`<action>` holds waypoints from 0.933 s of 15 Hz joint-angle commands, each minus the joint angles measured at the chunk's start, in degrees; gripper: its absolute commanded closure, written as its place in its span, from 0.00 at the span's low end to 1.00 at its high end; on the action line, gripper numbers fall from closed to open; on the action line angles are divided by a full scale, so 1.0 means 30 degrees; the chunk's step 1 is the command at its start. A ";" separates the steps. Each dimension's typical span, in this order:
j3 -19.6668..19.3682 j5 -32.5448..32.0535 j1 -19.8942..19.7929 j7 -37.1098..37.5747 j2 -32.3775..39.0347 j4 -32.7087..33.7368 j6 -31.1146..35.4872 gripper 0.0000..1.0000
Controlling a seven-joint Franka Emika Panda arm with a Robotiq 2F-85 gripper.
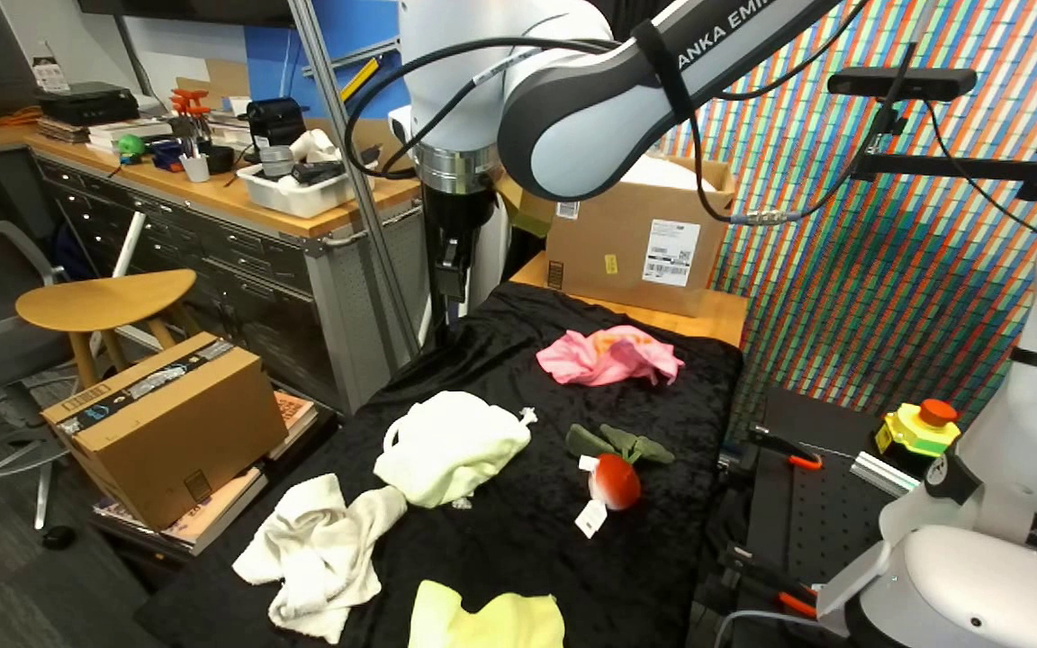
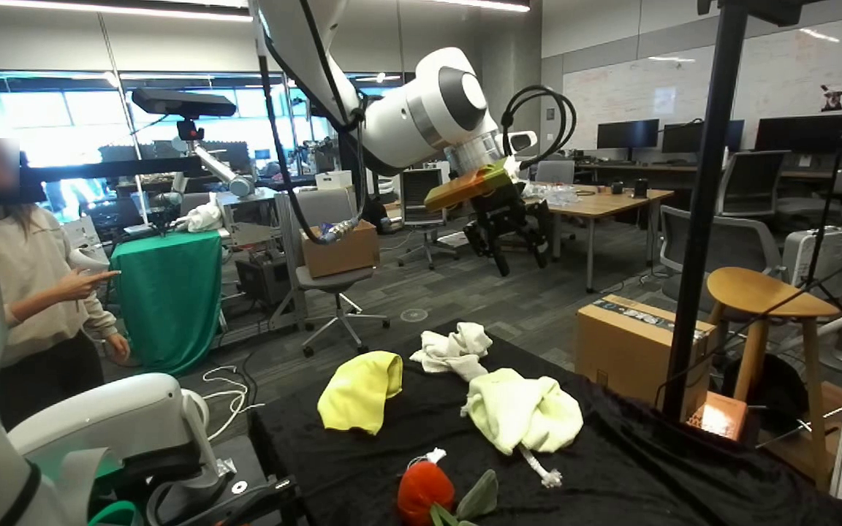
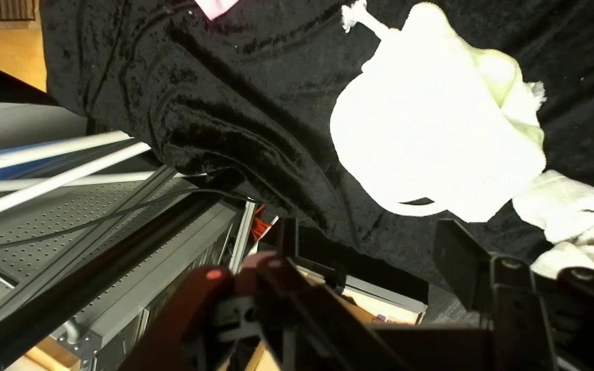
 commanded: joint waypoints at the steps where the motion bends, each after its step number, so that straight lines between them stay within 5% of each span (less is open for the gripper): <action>1: -0.0058 -0.0713 0.0705 0.0552 0.0037 0.0346 -0.0129 0.01; 7: 0.0640 -0.1007 0.2098 -0.0088 0.1372 0.1393 -0.0542 0.00; 14: 0.0723 0.0539 0.3041 -0.0653 0.5697 0.5238 0.0050 0.00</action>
